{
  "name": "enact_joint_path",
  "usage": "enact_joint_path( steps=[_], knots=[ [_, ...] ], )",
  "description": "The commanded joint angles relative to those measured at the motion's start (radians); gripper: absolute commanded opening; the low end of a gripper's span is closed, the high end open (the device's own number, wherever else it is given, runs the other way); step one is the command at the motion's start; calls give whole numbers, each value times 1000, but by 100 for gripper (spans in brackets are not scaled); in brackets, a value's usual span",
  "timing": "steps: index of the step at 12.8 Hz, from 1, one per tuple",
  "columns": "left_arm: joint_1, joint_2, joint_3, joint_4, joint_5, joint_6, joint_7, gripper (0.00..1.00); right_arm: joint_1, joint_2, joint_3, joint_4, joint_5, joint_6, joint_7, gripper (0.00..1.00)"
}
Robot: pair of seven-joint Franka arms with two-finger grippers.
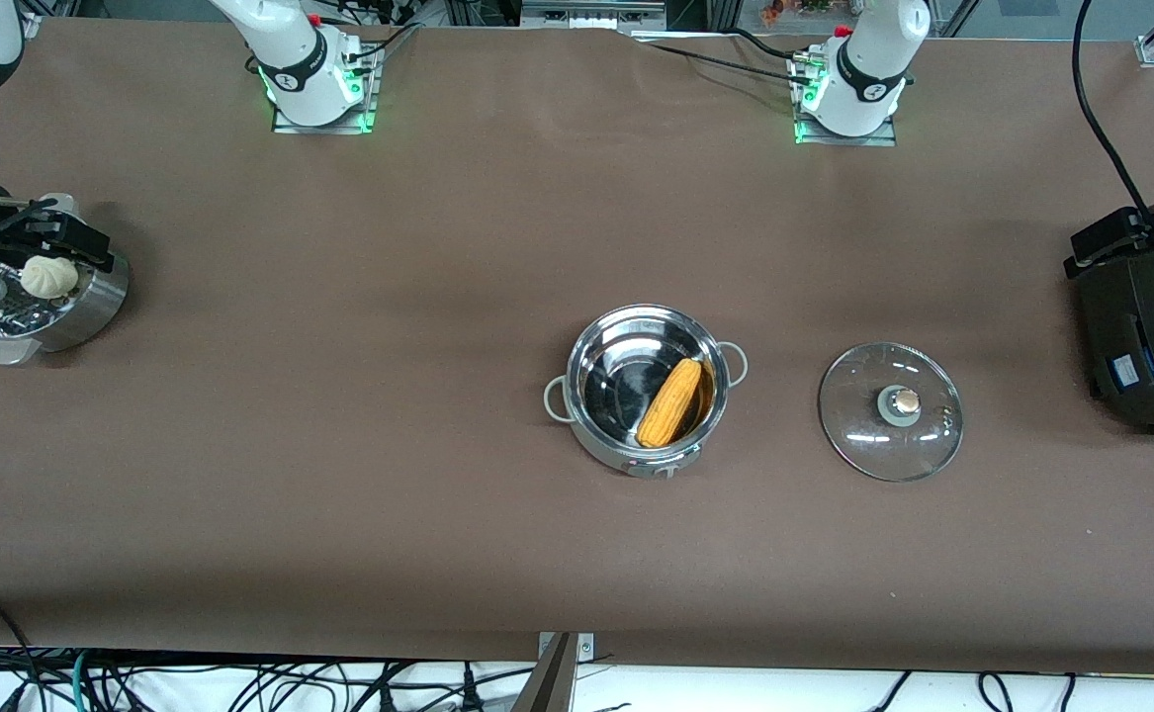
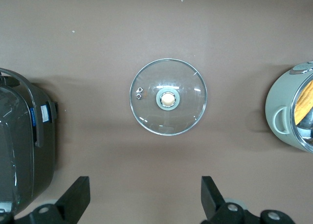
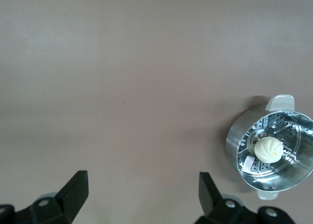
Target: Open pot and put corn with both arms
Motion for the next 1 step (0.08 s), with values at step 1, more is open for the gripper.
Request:
enact_joint_path(
  steps=[1],
  knots=[
    [3,6,-6,19,-5,-23,-4,100,-11,13,3,31,10,-17,-19,100]
  ],
)
